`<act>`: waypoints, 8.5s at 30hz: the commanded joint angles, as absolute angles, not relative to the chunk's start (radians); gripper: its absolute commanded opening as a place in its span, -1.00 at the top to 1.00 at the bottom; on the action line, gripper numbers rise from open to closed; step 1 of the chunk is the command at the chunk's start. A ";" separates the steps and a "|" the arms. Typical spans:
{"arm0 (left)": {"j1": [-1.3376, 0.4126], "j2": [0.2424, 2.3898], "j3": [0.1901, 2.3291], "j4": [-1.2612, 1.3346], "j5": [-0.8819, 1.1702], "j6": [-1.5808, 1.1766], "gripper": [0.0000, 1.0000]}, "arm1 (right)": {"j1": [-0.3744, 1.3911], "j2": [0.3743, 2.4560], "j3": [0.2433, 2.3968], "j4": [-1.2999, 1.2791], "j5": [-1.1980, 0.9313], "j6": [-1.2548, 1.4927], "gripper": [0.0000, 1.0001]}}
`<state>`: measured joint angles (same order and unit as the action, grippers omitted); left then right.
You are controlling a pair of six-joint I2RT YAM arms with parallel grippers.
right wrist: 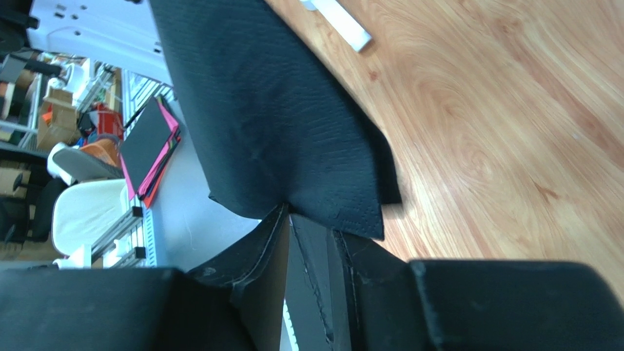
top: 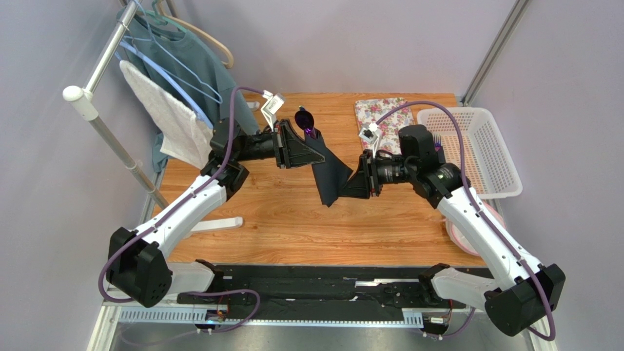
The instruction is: Place the utensils on the paper napkin and roll it up
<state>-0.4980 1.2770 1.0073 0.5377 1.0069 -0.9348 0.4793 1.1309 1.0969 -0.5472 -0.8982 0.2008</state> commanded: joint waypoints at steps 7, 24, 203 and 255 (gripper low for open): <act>-0.486 1.275 1.057 0.427 0.923 -0.832 1.00 | 0.321 1.014 1.311 -0.908 -0.727 0.060 -0.51; -0.497 1.321 1.127 0.267 0.851 -0.787 1.00 | 0.489 1.110 1.342 -0.683 -0.695 0.241 -0.57; -0.552 1.253 1.028 0.534 0.884 -0.985 1.00 | 0.500 1.135 1.161 -0.503 -0.934 0.446 1.00; -0.578 1.256 0.973 0.610 0.881 -1.012 1.00 | 0.408 1.195 1.229 -0.272 -0.910 0.699 0.21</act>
<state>-0.5789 1.2663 0.9474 0.5030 0.8867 -0.9901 0.4088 1.2167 1.2537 -0.3954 -0.9127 0.6178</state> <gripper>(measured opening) 0.019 0.423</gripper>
